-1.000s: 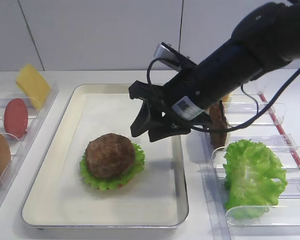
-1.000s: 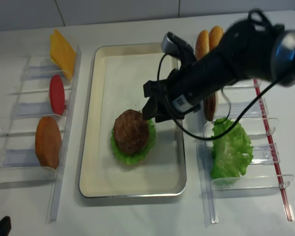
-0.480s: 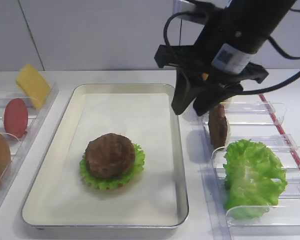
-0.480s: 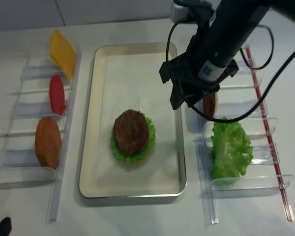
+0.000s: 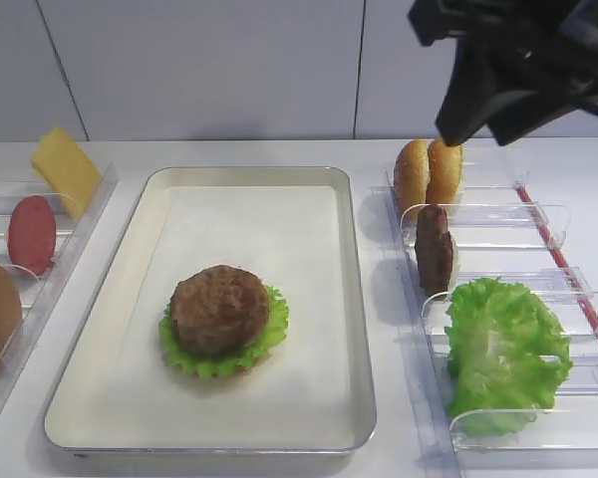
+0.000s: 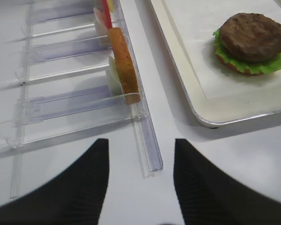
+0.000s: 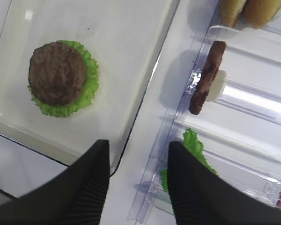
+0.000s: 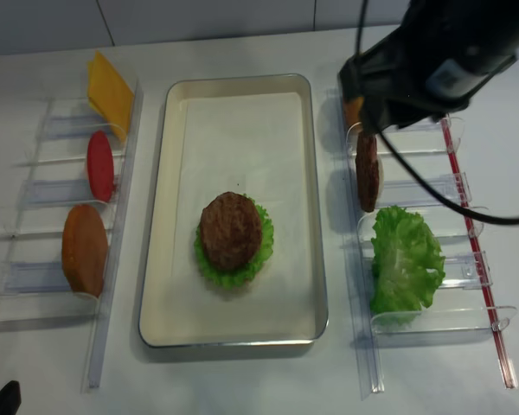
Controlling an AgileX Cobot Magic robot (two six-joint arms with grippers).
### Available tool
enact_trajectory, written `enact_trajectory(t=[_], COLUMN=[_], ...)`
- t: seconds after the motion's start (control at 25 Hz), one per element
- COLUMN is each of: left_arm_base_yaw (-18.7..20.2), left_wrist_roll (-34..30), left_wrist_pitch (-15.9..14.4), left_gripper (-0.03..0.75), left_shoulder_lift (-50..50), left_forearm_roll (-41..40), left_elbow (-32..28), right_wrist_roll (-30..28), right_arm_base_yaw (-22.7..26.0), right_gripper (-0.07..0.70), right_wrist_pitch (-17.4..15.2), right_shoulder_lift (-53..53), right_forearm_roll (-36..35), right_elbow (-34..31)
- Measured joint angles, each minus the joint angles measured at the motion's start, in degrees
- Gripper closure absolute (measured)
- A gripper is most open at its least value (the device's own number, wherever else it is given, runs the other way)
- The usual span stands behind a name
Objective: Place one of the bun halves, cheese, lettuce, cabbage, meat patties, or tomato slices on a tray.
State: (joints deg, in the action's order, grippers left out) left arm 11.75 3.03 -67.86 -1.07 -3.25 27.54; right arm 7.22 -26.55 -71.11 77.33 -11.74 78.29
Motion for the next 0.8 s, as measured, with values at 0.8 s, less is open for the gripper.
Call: enact_trajectory(t=[0.8], left_arm_base_yaw=[0.0], left_wrist_roll=[0.0], left_wrist_pitch=[0.0], left_gripper=[0.413], left_shoulder_lift=[0.0], left_forearm_roll=[0.0], left_elbow=[0.0], right_wrist_roll=[-2.8], right_arm_base_yaw=[0.65], right_gripper=[0.302], right_wrist_pitch=[-1.65], right_shoulder_lift=[-52.84], right_forearm_roll=[12.64], right_elbow=[-31.56])
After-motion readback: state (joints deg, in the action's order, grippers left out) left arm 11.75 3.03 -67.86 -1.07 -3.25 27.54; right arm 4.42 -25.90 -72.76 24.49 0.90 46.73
